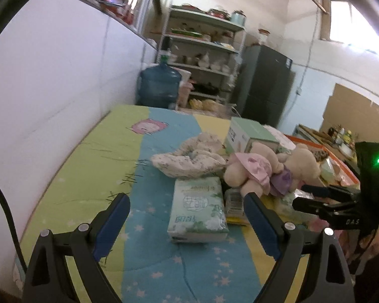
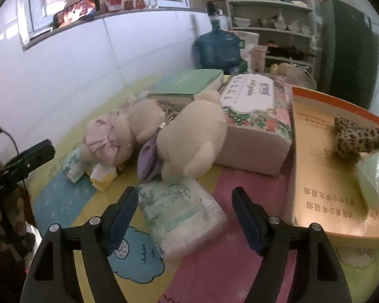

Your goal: Organize soft objects

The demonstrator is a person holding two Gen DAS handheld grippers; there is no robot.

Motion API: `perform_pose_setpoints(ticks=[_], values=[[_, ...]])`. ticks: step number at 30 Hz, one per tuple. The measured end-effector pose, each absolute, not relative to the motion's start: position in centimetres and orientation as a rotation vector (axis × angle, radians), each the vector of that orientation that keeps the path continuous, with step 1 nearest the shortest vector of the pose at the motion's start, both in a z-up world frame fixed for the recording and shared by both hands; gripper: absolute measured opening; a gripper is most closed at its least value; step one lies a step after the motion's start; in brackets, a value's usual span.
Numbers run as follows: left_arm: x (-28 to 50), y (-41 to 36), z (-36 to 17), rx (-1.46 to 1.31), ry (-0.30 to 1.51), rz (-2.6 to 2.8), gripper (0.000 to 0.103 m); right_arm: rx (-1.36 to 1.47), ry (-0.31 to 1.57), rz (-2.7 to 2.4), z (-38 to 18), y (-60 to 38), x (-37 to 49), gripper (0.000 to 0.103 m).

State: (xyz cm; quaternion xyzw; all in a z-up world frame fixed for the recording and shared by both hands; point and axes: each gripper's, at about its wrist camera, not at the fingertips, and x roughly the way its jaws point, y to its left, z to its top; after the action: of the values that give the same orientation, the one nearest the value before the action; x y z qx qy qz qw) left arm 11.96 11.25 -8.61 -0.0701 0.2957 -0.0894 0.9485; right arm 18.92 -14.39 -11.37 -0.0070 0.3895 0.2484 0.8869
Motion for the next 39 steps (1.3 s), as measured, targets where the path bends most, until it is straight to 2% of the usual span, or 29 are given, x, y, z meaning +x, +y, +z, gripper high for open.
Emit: perform_pose_setpoints(ticks=[19, 22, 25, 26, 28, 29, 39], values=[[17.5, 10.0, -10.8, -0.033, 0.783, -0.221, 0.091, -0.058, 0.858, 0.575, -11.9, -11.1, 16.7, 0.078], [18.1, 10.1, -11.4, -0.057, 0.830, -0.217, 0.080, -0.051, 0.857, 0.555, -12.0, -11.0, 16.8, 0.078], [17.9, 9.8, -11.5, -0.033, 0.824, -0.221, 0.075, -0.026, 0.852, 0.543, -12.0, -11.2, 16.6, 0.076], [17.8, 9.7, -11.5, -0.023, 0.820, -0.223, 0.072, -0.023, 0.851, 0.530, -12.0, -11.2, 16.6, 0.068], [17.4, 9.4, -11.5, -0.015, 0.811, -0.248, 0.056, -0.024, 0.846, 0.490, -12.0, -11.5, 16.5, 0.054], [17.3, 9.3, -11.4, -0.014, 0.808, -0.256, 0.052, -0.016, 0.845, 0.492, -12.0, -11.6, 16.5, 0.054], [14.2, 10.6, -11.4, -0.068, 0.764, -0.199, 0.046, 0.038, 0.843, 0.557, -11.9, -11.6, 15.3, 0.051]])
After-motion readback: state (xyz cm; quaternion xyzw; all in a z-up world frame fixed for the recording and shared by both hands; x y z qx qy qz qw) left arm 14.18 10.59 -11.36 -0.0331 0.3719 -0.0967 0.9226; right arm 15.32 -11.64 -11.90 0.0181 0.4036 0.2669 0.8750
